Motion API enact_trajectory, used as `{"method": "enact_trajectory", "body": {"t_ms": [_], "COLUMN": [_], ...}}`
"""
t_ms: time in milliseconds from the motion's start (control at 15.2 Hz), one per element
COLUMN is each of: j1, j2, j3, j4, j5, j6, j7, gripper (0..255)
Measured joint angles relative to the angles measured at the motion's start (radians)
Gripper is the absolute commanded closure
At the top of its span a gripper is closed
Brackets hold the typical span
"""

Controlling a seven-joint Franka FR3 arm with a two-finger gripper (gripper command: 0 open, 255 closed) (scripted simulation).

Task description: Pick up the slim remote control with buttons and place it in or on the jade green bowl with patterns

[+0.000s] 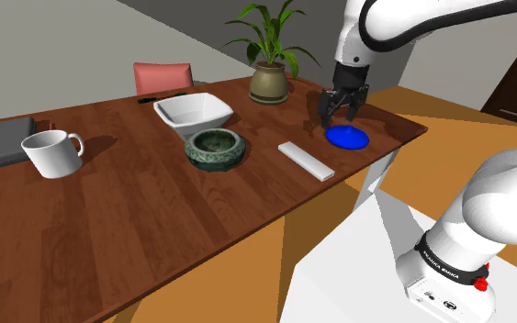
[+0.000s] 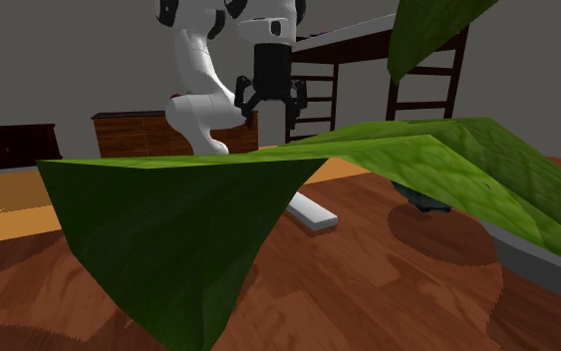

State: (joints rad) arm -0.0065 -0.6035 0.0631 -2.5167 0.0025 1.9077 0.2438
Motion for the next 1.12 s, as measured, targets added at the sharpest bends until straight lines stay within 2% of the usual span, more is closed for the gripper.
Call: {"method": "enact_trajectory", "body": {"t_ms": [528,1122], "j1": [0.004,0.002], "j2": [0.27,0.397], "j3": [0.034,0.043], "j4": [-0.025,-0.054], "j5": [0.012,0.005], "j6": [0.288,0.444], "j7": [0.057,0.074], "gripper": [0,0]}}
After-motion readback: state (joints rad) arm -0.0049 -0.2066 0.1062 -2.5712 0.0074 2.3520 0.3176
